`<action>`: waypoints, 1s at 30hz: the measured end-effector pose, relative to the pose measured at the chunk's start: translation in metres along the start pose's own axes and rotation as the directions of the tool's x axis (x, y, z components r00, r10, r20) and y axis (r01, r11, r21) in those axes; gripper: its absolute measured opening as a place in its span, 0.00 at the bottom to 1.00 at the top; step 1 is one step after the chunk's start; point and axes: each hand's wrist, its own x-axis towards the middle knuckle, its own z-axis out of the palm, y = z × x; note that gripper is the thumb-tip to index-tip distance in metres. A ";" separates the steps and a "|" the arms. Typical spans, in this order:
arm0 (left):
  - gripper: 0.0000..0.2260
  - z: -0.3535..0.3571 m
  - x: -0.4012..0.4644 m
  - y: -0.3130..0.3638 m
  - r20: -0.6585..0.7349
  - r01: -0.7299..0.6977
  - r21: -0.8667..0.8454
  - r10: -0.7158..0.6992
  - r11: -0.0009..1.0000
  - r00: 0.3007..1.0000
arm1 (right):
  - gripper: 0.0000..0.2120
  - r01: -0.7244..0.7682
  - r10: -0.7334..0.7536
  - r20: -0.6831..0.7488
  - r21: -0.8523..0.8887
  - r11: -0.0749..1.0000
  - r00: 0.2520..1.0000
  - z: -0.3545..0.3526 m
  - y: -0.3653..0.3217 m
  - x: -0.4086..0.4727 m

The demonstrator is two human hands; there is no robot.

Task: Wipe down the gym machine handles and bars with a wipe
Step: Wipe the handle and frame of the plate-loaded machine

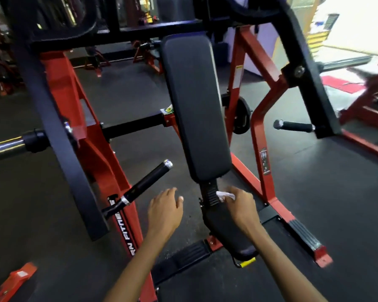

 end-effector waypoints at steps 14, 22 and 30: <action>0.20 0.083 0.043 0.164 0.239 -0.261 -0.134 0.287 0.956 0.928 | 0.12 -0.196 0.216 -0.194 0.115 0.974 0.957 -0.095 0.124 0.044; 0.20 0.117 0.163 0.233 0.244 -0.365 -0.161 0.395 0.917 0.886 | 0.10 -0.323 0.332 -0.267 0.080 0.943 0.905 -0.141 0.161 0.151; 0.23 0.134 0.285 0.313 0.161 -0.468 -0.262 0.516 0.844 0.841 | 0.11 -0.282 0.352 -0.487 0.214 0.935 0.799 -0.172 0.181 0.251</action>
